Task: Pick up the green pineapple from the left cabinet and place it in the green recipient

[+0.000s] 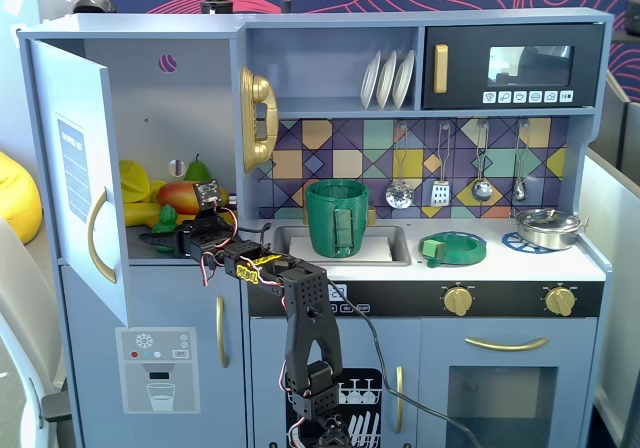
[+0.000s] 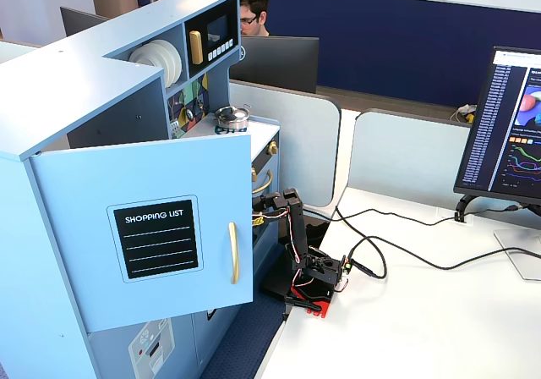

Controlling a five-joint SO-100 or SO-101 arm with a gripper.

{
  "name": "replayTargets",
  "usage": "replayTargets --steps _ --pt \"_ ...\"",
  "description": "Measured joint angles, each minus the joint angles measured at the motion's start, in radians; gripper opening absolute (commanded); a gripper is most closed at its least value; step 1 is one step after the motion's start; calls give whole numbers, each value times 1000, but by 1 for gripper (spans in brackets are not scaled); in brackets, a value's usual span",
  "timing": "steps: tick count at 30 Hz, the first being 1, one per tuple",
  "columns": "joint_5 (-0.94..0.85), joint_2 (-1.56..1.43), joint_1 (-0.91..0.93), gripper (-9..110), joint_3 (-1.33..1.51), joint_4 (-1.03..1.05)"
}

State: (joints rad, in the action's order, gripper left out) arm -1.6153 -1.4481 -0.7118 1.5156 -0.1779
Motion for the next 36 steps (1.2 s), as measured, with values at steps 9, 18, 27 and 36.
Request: replayTargets --steps 9,18,27,36 --pt "-94 12 -20 0 -9 14" --pt "-255 -103 -15 0 34 167" --pt "-353 -638 -46 0 319 492" --pt "-402 -1048 6 0 364 749"
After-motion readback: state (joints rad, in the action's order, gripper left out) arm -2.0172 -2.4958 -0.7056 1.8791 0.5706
